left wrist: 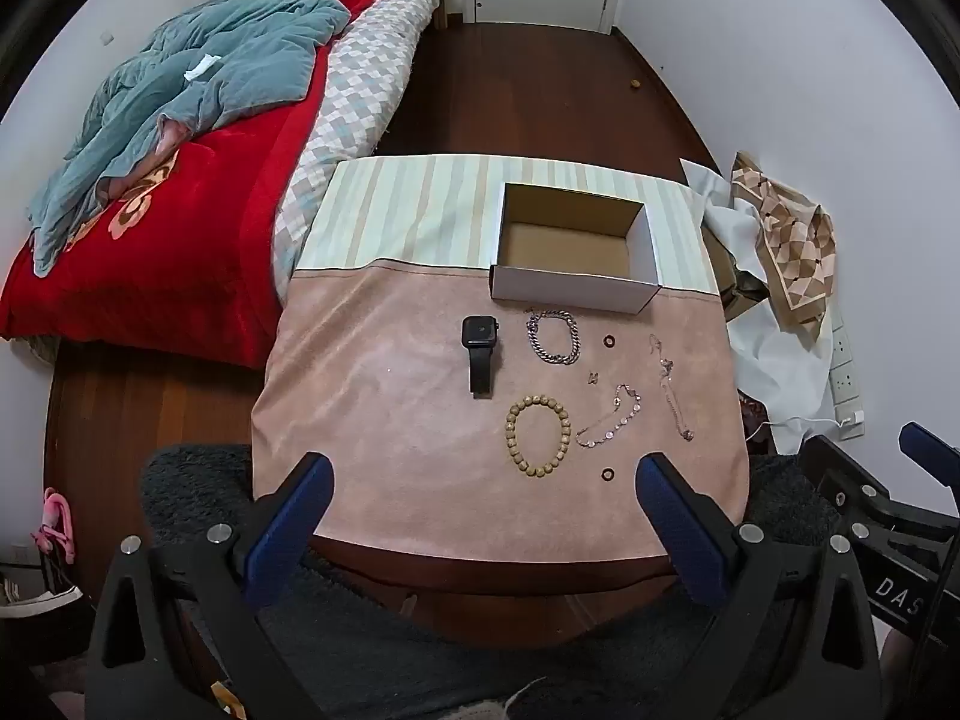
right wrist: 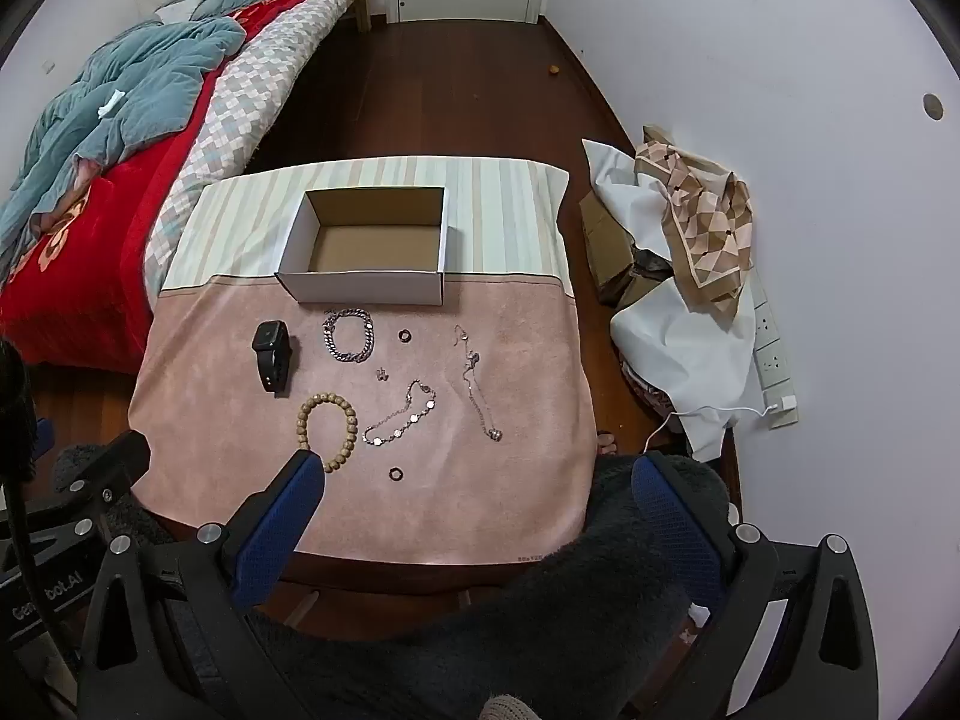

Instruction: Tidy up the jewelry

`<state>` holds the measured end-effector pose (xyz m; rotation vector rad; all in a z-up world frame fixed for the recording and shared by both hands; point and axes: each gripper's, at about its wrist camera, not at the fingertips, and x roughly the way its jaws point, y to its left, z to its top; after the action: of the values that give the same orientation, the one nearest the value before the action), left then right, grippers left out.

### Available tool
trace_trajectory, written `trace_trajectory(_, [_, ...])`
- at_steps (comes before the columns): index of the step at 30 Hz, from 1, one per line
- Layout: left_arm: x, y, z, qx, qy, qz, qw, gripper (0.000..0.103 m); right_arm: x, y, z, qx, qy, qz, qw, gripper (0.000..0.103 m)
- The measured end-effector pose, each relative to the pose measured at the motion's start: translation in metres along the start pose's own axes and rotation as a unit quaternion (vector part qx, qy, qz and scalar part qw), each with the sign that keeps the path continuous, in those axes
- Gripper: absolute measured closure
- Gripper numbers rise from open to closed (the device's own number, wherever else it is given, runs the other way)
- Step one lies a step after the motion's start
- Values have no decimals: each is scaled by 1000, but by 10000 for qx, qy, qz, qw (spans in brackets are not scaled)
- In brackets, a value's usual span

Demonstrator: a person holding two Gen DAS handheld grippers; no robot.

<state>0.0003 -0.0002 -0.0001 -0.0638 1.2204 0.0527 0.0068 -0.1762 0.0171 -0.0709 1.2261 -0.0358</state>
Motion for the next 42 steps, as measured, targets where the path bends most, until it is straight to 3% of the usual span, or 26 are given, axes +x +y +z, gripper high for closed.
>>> trace_trajectory(17, [-5,16,-2,30,-36,21,10000,0,-1,-2,-3,12,-20,19,10000,0])
trace_trajectory(42, [-5,-4,-1,88,-20,78,9999,0,-2,-1,-3,-19,-22,-58,10000,0])
